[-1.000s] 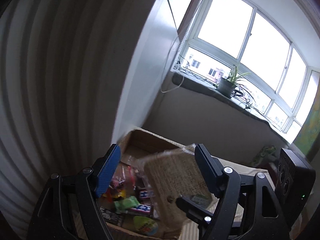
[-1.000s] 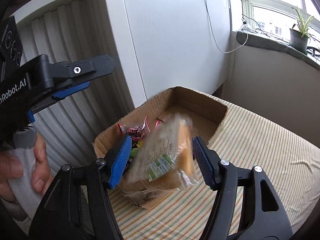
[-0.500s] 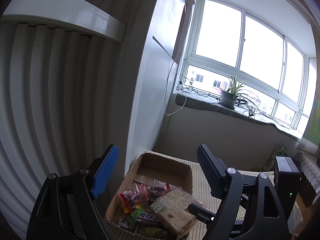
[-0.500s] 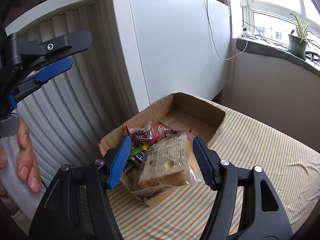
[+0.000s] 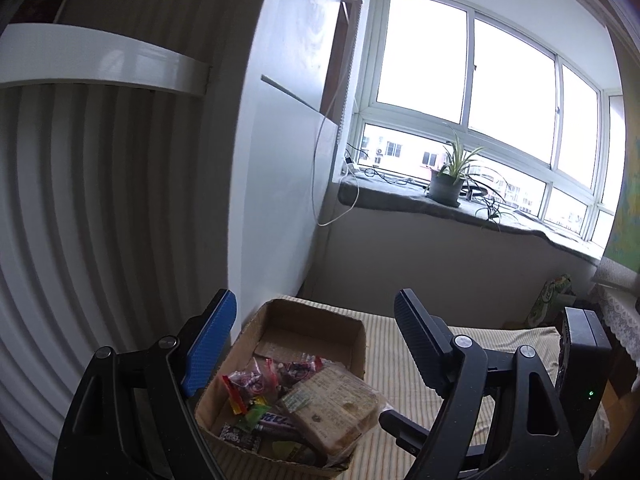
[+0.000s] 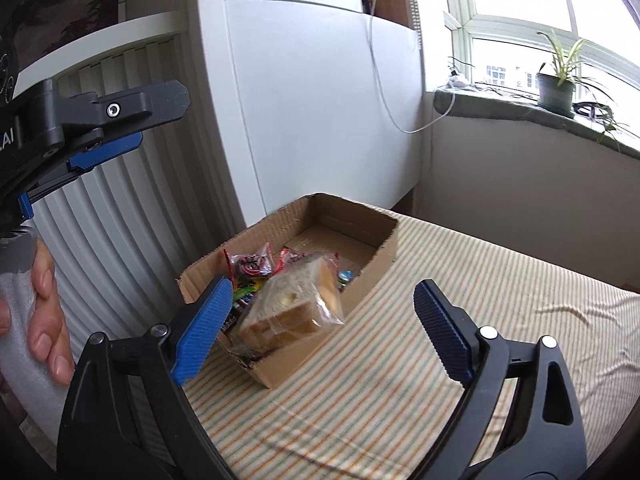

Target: Organize snacks

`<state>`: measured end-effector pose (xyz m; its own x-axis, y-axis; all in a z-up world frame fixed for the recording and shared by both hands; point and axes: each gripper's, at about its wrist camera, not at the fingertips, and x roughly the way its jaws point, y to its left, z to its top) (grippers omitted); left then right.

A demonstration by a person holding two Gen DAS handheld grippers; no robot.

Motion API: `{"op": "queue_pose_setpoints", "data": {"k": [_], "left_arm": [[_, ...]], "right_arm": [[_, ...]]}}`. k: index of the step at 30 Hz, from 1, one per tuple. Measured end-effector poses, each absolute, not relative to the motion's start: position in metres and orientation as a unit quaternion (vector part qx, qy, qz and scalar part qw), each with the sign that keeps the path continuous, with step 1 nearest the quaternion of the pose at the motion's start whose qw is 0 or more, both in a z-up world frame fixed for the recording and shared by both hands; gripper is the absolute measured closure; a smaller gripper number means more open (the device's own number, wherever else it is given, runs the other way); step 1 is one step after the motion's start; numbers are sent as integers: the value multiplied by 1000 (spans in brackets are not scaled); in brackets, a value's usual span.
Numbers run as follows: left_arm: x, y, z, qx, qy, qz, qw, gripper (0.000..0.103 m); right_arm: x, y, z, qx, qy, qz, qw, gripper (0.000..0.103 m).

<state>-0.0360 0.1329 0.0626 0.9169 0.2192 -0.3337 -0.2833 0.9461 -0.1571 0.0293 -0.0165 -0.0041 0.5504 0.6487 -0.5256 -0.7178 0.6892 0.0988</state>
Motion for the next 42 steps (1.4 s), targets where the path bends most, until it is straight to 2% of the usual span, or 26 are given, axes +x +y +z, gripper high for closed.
{"op": "queue_pose_setpoints", "data": {"k": [12, 16, 18, 21, 23, 42], "left_arm": [[0, -16, 35, -22, 201, 20, 979, 22], [5, -58, 29, -3, 208, -15, 978, 21], [6, -70, 31, 5, 210, -24, 977, 18], [2, -80, 36, 16, 205, -26, 978, 14], [-1, -80, 39, 17, 203, -22, 979, 0], [-11, -39, 22, -24, 240, 4, 970, 0]], "right_arm": [[31, -207, -13, 8, 266, 216, 939, 0], [25, -248, -10, 23, 259, 176, 949, 0], [24, -258, -6, 21, 253, 167, 953, 0], [19, -264, -2, 21, 245, 166, 955, 0], [17, -261, -1, 22, 243, 170, 955, 0], [12, -211, -6, -19, 261, 189, 946, 0]]}}
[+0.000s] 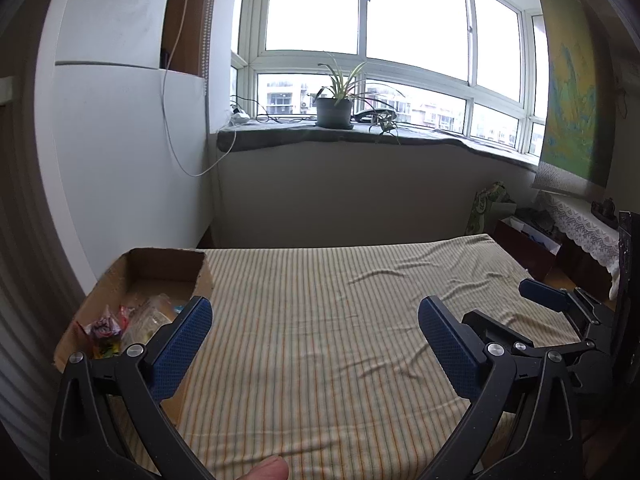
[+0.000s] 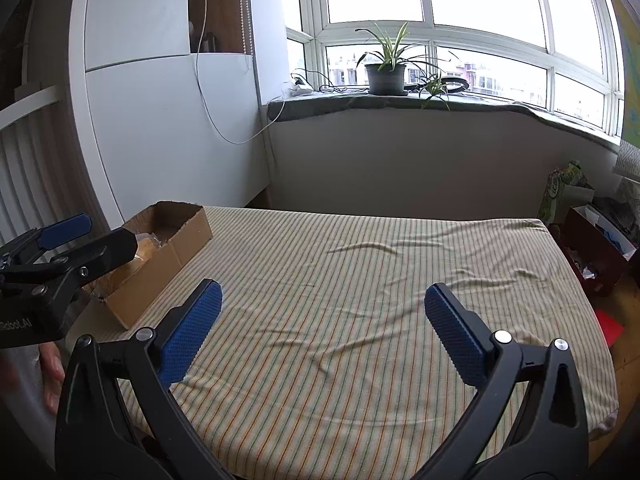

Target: Organize snacks

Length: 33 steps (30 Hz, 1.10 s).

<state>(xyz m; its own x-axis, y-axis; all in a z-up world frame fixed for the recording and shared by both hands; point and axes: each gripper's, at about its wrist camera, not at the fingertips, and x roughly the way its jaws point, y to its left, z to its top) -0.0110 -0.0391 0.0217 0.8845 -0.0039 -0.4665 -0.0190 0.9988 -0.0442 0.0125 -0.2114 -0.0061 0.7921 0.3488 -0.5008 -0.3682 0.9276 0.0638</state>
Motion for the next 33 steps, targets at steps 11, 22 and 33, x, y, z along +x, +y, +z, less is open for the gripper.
{"op": "queue_pose_setpoints", "data": {"k": [11, 22, 33], "left_arm": [[-12, -26, 16, -47, 238, 2, 970, 0], [-12, -32, 15, -31, 240, 15, 970, 0], [-10, -34, 15, -25, 244, 15, 969, 0]], "right_arm": [[15, -208, -8, -26, 268, 191, 944, 0], [13, -214, -8, -24, 269, 188, 944, 0], [13, -216, -8, -24, 270, 188, 944, 0]]}}
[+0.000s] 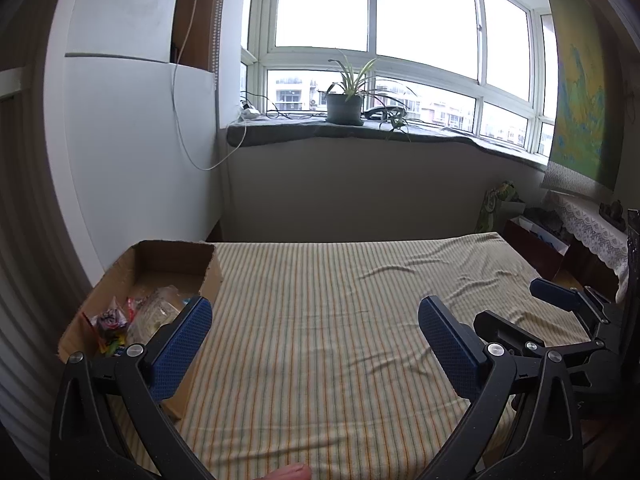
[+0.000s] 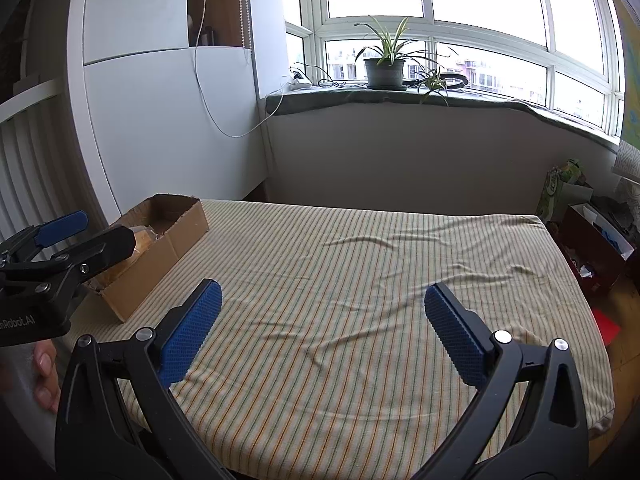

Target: Organize snacks

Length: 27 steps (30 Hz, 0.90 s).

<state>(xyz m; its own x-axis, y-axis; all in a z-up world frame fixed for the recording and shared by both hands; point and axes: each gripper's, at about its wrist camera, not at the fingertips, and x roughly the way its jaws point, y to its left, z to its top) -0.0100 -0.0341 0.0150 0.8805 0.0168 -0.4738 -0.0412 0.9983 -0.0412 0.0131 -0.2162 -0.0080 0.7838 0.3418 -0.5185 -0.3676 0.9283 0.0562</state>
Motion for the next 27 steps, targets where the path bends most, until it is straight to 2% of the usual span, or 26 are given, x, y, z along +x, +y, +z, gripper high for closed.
{"op": "queue_pose_setpoints", "data": {"k": [27], "left_arm": [[-6, -34, 11, -24, 248, 13, 968, 0]], "right_arm": [[15, -220, -10, -26, 274, 187, 943, 0]]}}
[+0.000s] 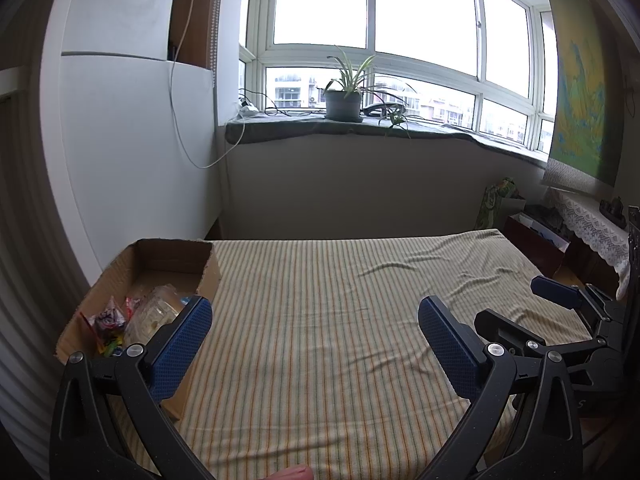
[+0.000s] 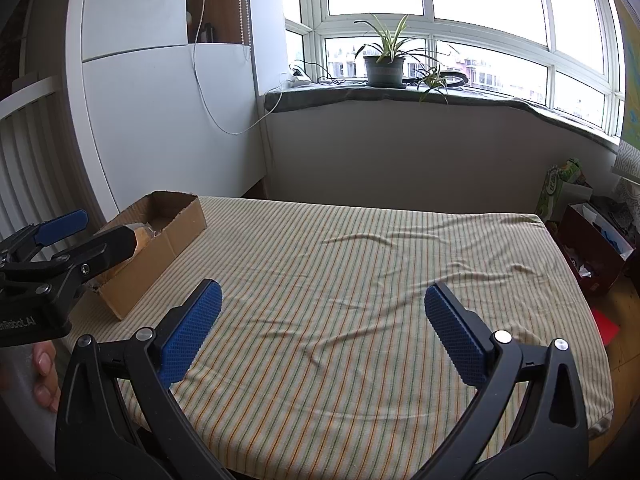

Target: Organize snacks

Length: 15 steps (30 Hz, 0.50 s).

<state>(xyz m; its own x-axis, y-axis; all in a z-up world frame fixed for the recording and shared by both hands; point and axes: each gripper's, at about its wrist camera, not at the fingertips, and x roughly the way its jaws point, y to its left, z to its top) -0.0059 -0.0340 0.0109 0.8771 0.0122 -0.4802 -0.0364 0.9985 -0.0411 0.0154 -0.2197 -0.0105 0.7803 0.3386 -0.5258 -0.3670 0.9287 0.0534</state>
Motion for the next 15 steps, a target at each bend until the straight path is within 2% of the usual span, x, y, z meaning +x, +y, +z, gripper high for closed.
{"op": "queue_pose_setpoints", "data": {"k": [15], "left_arm": [[-6, -33, 7, -33, 256, 5, 966, 0]], "right_arm": [[15, -222, -13, -26, 276, 187, 942, 0]]}}
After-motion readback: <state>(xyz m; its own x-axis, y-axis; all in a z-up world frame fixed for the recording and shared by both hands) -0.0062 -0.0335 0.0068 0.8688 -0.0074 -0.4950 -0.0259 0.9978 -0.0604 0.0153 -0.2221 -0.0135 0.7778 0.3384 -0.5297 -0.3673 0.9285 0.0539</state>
